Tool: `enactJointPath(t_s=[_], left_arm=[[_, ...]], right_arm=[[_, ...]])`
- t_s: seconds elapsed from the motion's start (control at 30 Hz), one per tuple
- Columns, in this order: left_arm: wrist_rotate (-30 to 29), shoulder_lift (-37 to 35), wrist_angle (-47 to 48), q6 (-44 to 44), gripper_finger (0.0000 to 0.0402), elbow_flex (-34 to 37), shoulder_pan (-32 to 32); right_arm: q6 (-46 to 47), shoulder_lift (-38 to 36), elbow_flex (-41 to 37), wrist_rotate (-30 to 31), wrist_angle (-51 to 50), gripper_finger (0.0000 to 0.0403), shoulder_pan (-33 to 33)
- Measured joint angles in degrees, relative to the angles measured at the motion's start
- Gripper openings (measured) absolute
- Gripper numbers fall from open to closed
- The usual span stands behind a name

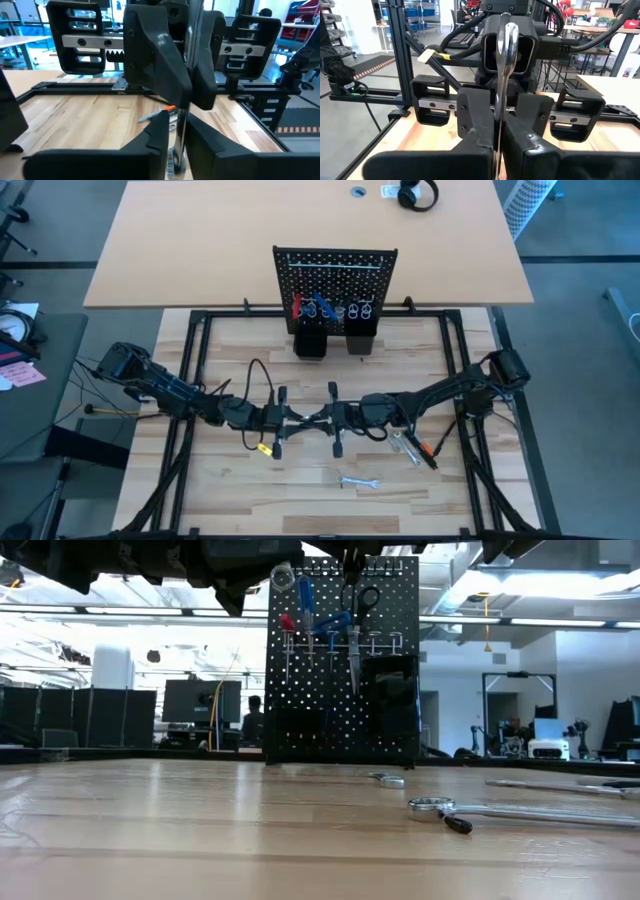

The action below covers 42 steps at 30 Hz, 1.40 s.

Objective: Hang tools onto peg board
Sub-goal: Hang the wrench on the pegboard

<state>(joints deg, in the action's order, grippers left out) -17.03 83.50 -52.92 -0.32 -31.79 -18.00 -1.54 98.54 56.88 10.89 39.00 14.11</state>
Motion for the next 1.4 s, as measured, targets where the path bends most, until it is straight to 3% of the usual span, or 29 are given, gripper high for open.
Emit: enactJointPath(t_s=[0.1, 0.23, 0.33, 0.5, 0.67, 0.83, 1.0, 1.13, 1.4], left_arm=[[-0.01, 0.0, 0.01, 0.66, 0.0057, 0.0, -0.12], [-0.3, 0.0, -0.69, 2.34, 0.0013, 0.0, -0.76], [-0.36, 0.0, -0.62, 2.37, 0.0006, 0.0, -0.96], [0.23, 0.08, -0.42, 0.18, 0.0003, 0.01, -0.28], [1.42, -1.3, 0.14, -0.4, 0.0002, 0.02, 2.21], [8.86, -6.62, 5.52, -1.03, 0.0001, -1.52, 9.97], [20.43, -11.89, 27.33, -0.67, 0.0001, -12.93, 22.25], [29.96, -11.68, 40.35, 0.98, 0.0001, -25.22, 31.02], [46.16, -7.4, 48.03, -4.39, 0.0, -39.29, 47.1]], right_arm=[[0.0, 0.0, 0.0, 0.52, 0.02, 0.002, 0.0], [0.06, 0.0, 0.0, 1.05, -0.04, 0.0021, 0.02], [0.04, 0.0, 0.0, 1.07, -0.44, 0.0028, 0.04], [1.4, -0.01, 0.05, 1.2, -3.32, 0.0071, 0.02], [0.31, -5.49, 0.07, 1.36, -14.46, 0.0125, 0.0], [0.67, -12.94, 0.07, 2.41, -24.71, 0.0154, 1.41], [0.6, -16.15, 0.04, 8.2, -29.22, 0.0152, 5.08], [0.17, -15.42, 0.04, 11.99, -30.43, 0.0145, 8.12], [-0.04, -10.7, -0.02, 15.22, -31.41, 0.0133, 11.41]])
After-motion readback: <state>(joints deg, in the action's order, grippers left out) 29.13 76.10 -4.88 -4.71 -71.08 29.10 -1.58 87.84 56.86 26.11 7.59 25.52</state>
